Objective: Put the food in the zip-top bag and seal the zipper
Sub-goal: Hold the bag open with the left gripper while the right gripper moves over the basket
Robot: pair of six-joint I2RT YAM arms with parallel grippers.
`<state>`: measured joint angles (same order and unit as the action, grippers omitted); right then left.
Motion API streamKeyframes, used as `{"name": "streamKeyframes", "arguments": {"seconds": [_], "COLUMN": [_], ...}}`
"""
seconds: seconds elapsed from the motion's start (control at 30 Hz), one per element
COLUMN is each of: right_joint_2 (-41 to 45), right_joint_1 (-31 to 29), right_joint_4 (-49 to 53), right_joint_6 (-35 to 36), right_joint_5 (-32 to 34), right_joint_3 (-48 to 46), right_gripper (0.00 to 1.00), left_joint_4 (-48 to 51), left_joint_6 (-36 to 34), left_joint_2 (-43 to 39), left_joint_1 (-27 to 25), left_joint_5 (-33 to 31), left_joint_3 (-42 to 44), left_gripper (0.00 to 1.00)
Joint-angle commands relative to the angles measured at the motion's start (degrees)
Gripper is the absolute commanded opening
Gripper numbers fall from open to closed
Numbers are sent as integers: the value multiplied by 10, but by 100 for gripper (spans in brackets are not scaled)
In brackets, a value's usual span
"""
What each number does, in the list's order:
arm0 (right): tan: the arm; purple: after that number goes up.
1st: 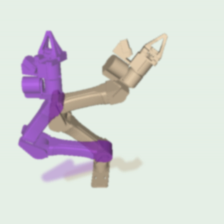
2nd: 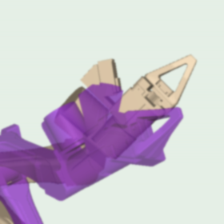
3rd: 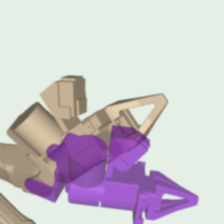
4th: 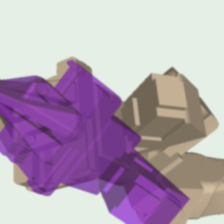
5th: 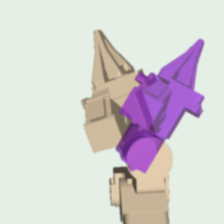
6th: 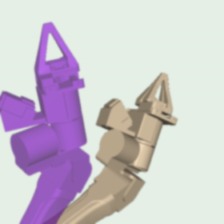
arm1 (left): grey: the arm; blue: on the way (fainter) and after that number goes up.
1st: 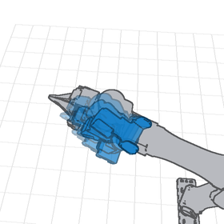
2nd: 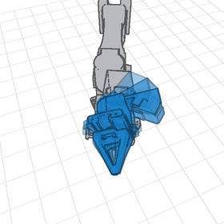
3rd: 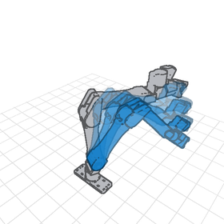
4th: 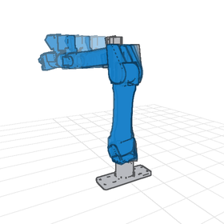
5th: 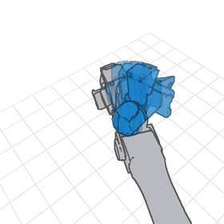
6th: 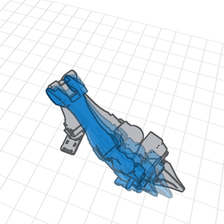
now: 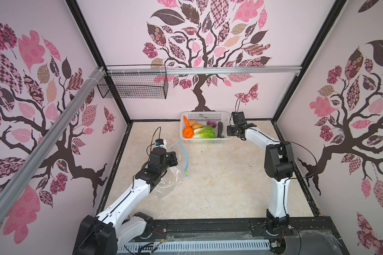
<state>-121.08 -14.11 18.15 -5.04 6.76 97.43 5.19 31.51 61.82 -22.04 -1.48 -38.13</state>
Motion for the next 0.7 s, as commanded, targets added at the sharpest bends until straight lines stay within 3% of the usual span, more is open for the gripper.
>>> {"name": "streamKeyframes", "arguments": {"seconds": [0.0, 0.17, 0.43, 0.67], "right_joint_2": [-24, 3, 154, 318], "right_joint_1": [0, 3, 5, 5], "right_joint_4": [6, -3, -48, -117], "right_joint_6": [8, -3, -38, -146], "right_joint_5": [20, 25, 85, 45], "right_joint_3": [15, -15, -177, -385], "right_gripper": [22, 10, 10, 11], "left_joint_4": [-14, -16, -19, -21], "left_joint_6": [-3, -1, -1, -1], "left_joint_2": [-14, -20, -10, -5], "left_joint_1": [2, 2, 2, 2], "left_joint_5": [-5, -9, -5, -4], "left_joint_3": [16, 17, 16, 17], "left_gripper": [0, 0, 0, 0]}}
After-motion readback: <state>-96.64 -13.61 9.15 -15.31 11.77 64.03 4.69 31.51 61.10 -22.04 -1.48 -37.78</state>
